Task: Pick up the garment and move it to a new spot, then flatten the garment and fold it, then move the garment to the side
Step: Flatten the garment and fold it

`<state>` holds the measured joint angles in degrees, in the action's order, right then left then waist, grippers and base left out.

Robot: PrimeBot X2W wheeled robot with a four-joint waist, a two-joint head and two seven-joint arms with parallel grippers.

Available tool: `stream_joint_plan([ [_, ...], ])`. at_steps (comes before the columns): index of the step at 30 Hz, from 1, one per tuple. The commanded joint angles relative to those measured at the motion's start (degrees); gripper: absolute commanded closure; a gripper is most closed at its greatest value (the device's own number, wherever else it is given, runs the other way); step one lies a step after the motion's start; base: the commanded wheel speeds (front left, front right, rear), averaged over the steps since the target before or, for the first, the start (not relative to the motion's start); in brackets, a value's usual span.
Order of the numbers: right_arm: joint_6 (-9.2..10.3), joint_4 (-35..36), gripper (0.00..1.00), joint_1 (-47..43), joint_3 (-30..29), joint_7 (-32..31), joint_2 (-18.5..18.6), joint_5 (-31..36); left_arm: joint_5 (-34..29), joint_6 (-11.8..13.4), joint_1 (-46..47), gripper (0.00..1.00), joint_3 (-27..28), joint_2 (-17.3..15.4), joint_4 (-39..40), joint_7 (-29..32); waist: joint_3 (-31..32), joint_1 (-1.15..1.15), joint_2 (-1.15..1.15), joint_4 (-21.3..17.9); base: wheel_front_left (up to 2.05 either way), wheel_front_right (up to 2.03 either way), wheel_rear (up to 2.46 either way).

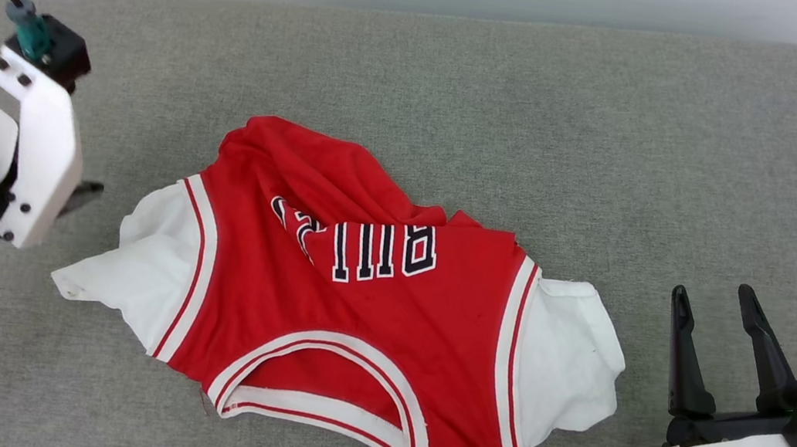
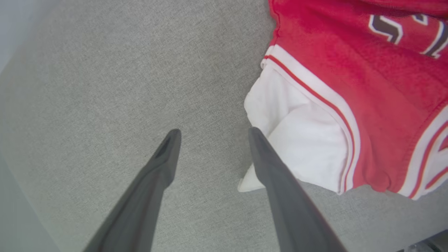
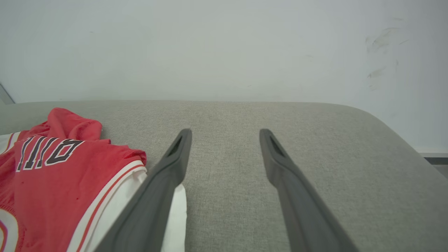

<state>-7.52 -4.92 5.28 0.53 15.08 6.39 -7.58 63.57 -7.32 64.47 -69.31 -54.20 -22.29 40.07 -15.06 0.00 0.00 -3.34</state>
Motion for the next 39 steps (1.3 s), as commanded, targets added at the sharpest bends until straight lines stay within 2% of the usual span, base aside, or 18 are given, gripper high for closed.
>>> stream_joint_plan([
  [1, 0.05, 0.2, 0.0, -0.2, 0.1, 0.1, 0.4, 0.0, 0.4, 0.4, -1.4, 0.0, -0.3, -0.1, 1.0, 0.5, -0.2, 0.0, 0.0, 0.1, 0.0, 0.0, 0.0],
  [9, 0.06, 0.4, 0.0, 1.5, 0.7, 0.1, 0.5, 0.0, -1.1, 1.1, -4.7, 0.0, -2.2, -0.4, 4.3, 3.9, -2.0, 0.0, 0.0, -0.4, 0.0, 0.0, 0.0],
  [22, 0.06, 0.2, 0.0, 3.3, 0.9, 0.1, 0.3, -0.1, -3.4, 0.8, -11.6, 0.0, -4.3, 4.4, -0.2, 5.6, -4.9, 0.0, 0.0, -2.0, 0.0, 0.0, 0.0],
  [24, 0.05, 0.1, 0.0, 3.4, 0.8, 0.1, 0.3, 0.0, -3.5, 0.5, -12.5, 1.0, -4.5, 4.7, -0.7, 6.2, -4.9, 0.0, 0.0, -2.0, 0.0, 0.0, 0.0],
  [30, 0.05, 0.0, 0.0, 3.0, 0.2, 0.1, 0.7, 0.5, -4.1, 0.2, -12.1, 1.0, -4.5, 3.6, 0.0, 5.4, -3.1, 0.0, 0.0, -1.3, 0.0, 0.0, 0.0],
  [35, 0.06, 1.0, 0.0, 4.5, 1.1, 0.1, 5.2, 2.3, -5.4, 0.0, -10.4, 1.0, -3.6, 2.4, 3.5, 1.4, 2.0, 0.0, 0.0, 0.8, 0.0, 0.0, 0.0],
  [39, 0.05, 1.2, 0.0, 6.9, 4.9, -2.6, 10.8, 3.0, -6.1, 0.0, -11.1, 1.0, -3.7, 0.9, 6.4, 0.1, 4.3, 0.0, 0.0, 1.8, 0.0, 0.0, 0.0],
])
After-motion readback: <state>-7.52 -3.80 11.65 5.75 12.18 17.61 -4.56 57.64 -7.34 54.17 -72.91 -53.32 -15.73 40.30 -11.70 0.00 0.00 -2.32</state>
